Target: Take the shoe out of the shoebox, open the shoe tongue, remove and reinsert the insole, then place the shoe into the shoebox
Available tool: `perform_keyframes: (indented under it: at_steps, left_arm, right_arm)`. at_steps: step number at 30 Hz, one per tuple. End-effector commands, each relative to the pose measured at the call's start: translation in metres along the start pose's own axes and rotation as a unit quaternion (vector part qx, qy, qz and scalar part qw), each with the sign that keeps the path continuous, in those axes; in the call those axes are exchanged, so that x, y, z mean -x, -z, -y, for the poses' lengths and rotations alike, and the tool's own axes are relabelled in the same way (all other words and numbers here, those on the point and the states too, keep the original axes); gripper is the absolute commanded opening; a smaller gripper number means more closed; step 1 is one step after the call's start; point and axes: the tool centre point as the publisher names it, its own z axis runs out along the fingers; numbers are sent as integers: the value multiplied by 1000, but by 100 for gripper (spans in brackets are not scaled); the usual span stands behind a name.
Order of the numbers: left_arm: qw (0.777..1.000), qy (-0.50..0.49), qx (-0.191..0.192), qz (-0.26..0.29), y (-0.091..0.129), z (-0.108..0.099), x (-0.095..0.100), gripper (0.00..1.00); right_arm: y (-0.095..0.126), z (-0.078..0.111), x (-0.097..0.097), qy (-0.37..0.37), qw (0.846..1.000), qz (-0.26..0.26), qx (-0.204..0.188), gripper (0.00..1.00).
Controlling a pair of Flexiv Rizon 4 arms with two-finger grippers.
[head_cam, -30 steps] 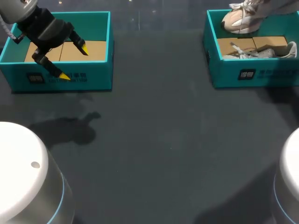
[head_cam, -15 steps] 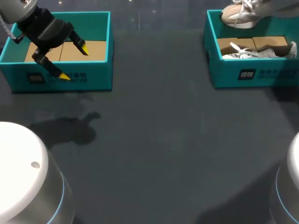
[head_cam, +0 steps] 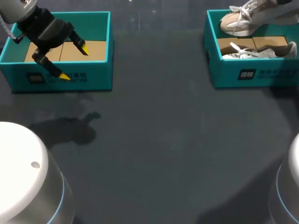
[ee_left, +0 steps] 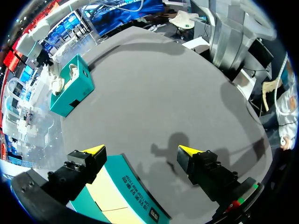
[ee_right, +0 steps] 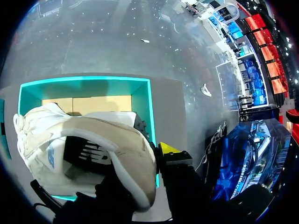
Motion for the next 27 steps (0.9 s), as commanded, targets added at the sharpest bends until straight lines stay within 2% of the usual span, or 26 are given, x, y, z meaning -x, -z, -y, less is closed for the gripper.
perform_keyframes:
  at_steps: [1,15,27]
  left_arm:
    - [1000,0,1,-1,0,0,0,100]
    - [1000,0,1,-1,0,0,0,100]
    - [1000,0,1,-1,0,0,0,100]
  right_arm:
    - [-7,-8,-4,-1,1000,0,-9,0]
    - [-30,-11,-16,-12,1000,11,-18,0]
    - [-50,-7,-28,-18,1000,-2,-4,0]
